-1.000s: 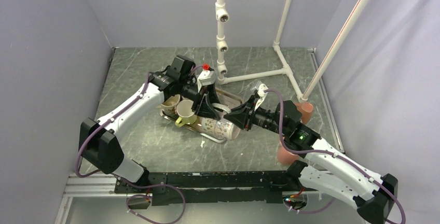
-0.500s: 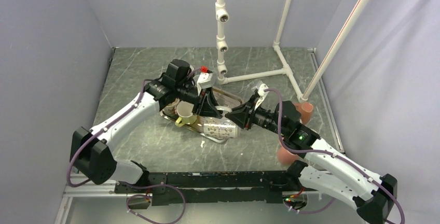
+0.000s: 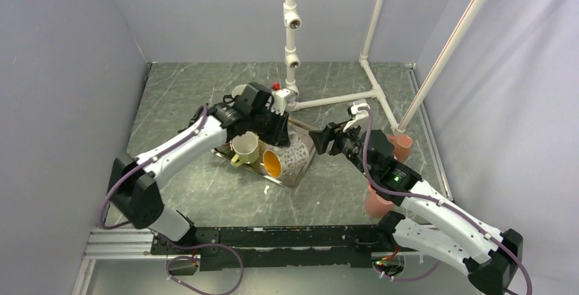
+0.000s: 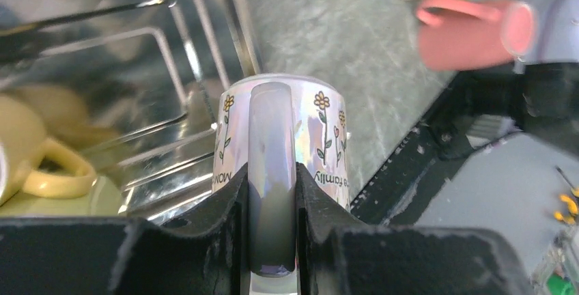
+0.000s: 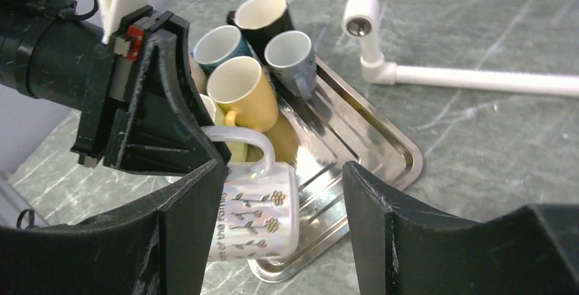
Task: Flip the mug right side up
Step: Turn over the cup at the center of the board, then place the cup on the tray.
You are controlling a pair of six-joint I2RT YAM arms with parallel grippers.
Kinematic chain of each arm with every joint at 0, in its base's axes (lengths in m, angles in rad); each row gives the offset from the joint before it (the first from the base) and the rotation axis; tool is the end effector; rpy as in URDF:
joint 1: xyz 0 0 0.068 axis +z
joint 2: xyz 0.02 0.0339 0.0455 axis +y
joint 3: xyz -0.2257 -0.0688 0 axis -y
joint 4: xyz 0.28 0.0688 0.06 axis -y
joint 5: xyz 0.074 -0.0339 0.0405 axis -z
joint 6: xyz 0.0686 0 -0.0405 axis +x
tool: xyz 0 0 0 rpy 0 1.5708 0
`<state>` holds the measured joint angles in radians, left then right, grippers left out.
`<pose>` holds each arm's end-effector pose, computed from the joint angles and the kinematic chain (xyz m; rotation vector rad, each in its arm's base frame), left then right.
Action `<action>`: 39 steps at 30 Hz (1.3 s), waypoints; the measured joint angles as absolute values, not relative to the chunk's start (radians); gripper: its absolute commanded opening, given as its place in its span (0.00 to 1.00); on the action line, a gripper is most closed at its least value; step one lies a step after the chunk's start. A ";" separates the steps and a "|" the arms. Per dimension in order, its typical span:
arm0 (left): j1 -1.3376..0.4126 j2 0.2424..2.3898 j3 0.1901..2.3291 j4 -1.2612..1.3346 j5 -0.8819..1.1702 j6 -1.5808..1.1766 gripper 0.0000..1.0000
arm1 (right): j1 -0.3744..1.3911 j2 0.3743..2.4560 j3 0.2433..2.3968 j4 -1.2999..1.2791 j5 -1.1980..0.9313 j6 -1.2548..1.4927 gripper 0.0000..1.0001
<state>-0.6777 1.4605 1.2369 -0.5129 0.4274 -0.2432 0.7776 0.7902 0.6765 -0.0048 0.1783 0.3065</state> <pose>0.2802 -0.2620 0.2426 0.7456 2.3030 -0.9429 0.2128 0.1925 0.2850 -0.2696 1.7102 0.6585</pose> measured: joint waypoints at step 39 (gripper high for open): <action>-0.789 2.111 1.969 -1.247 0.029 -0.346 0.29 | 0.766 0.836 0.590 -0.211 0.360 0.843 0.55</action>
